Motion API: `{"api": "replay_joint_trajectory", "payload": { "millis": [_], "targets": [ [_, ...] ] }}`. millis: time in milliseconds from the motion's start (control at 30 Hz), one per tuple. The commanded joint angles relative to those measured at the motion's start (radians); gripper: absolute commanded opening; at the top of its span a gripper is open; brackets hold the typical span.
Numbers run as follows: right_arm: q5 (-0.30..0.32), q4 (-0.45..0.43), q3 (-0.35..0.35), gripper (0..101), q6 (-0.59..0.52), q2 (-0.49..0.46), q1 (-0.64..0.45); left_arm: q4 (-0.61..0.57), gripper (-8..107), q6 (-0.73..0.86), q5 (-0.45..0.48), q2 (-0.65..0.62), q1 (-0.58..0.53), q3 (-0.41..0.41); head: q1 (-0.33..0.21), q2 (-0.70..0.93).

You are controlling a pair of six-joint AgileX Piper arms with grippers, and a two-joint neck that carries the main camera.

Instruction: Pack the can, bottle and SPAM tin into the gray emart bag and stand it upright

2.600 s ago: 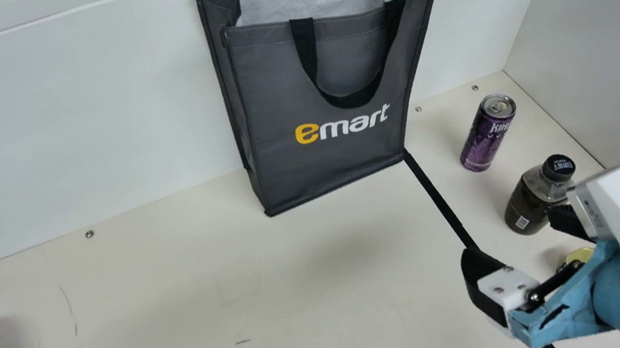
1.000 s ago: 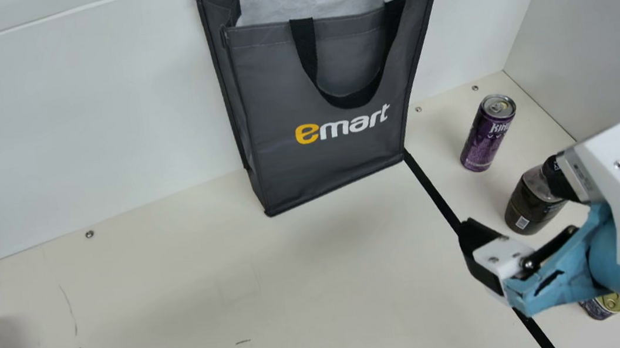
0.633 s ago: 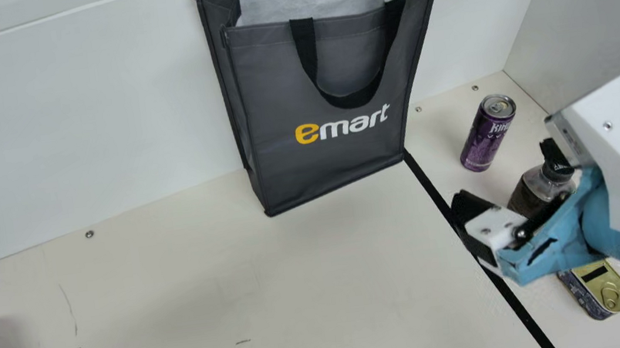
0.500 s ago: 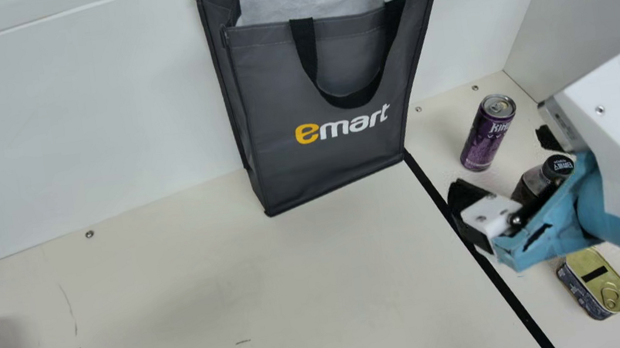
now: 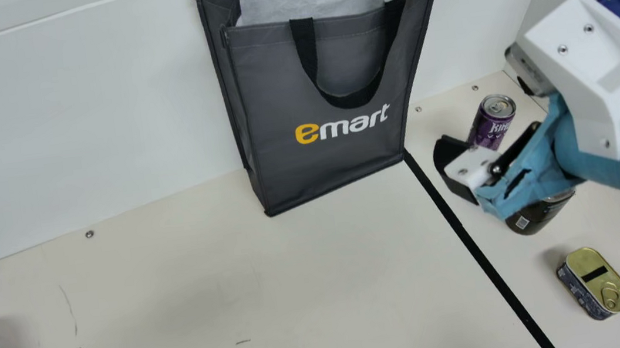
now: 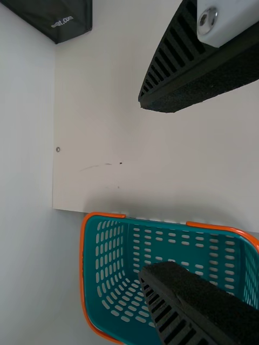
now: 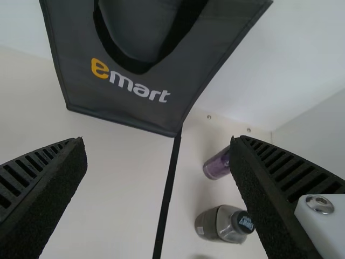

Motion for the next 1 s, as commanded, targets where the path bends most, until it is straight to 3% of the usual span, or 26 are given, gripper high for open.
{"api": "replay_joint_trajectory", "payload": {
  "millis": [0, 967],
  "targets": [
    [0.000, 0.002, -0.029, 95, -0.021, 0.023, -0.003, 0.000, 90, 0.000, 0.000, 0.000, 0.000, 0.000, -0.024, -0.001],
    [0.000, 0.042, -0.326, 95, -0.264, 0.299, -0.016, 0.000, 90, 0.000, 0.000, 0.000, 0.000, 0.000, -0.024, -0.001]
  ]
}}
